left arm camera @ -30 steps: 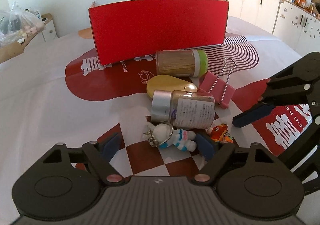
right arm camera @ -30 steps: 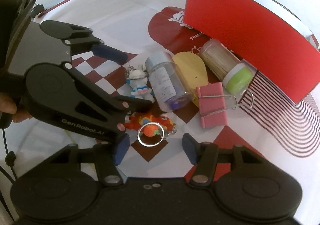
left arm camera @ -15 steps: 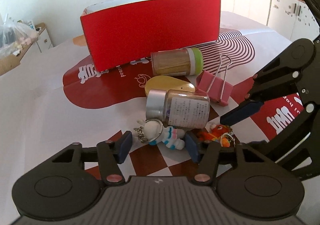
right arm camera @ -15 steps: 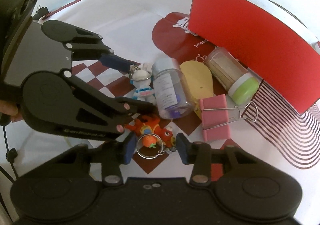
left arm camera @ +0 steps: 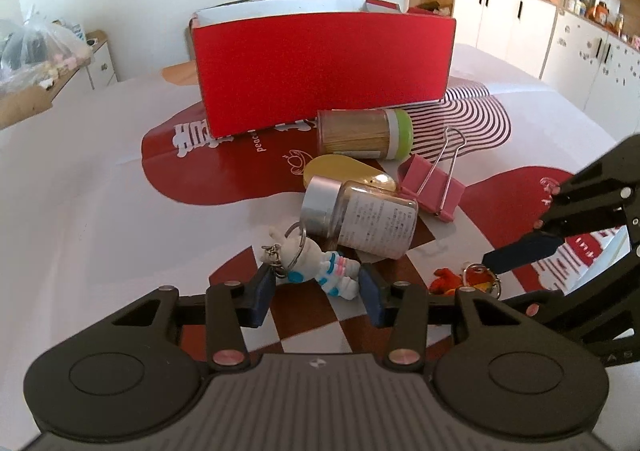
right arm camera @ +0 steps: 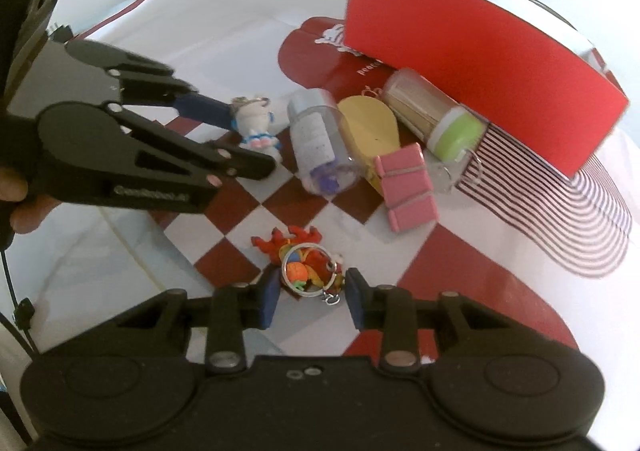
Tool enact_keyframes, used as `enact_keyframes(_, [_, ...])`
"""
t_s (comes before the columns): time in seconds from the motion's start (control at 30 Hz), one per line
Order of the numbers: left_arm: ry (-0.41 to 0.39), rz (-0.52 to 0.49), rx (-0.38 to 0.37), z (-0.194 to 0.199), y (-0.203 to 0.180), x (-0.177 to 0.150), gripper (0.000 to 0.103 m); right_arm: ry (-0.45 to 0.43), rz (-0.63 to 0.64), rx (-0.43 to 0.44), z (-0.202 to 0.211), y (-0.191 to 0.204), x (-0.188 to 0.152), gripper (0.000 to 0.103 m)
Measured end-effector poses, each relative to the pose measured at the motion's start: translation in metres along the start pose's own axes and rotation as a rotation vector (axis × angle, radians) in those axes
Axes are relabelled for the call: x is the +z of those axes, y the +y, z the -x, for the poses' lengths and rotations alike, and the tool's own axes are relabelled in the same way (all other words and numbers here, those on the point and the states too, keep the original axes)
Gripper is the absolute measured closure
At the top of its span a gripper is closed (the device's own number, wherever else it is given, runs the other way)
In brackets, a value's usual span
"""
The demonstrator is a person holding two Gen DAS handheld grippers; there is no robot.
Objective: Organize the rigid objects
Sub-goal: 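Carry the astronaut and horse keychains into the red box with both tools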
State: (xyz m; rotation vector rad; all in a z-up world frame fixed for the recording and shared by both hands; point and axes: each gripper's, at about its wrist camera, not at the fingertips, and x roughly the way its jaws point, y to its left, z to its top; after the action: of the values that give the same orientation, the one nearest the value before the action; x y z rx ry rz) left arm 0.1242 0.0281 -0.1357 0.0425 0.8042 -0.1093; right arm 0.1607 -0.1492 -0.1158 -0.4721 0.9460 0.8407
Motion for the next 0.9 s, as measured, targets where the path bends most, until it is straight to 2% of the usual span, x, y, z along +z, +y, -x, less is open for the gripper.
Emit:
enact_keyframes(0.2, [-0.015,0.064,-0.015,0.021,0.004,-0.002,0.058,-0.038,-0.046,-0.023,0.024,-0.002,-0.003,0.069])
enact_keyframes(0.43, [-0.040,0.141,-0.031,0.049,0.010,0.009,0.058,-0.087,-0.082,-0.064,0.063,-0.002,0.009,0.069])
enact_keyframes(0.63, [-0.060,0.142,-0.017,0.060,0.013,0.028,0.058,-0.133,-0.092,-0.095,0.087,-0.011,0.027,0.069])
enact_keyframes(0.9, [-0.139,0.147,-0.037,0.080,0.015,0.074,0.058,-0.188,-0.108,-0.142,0.115,-0.034,0.057,0.069])
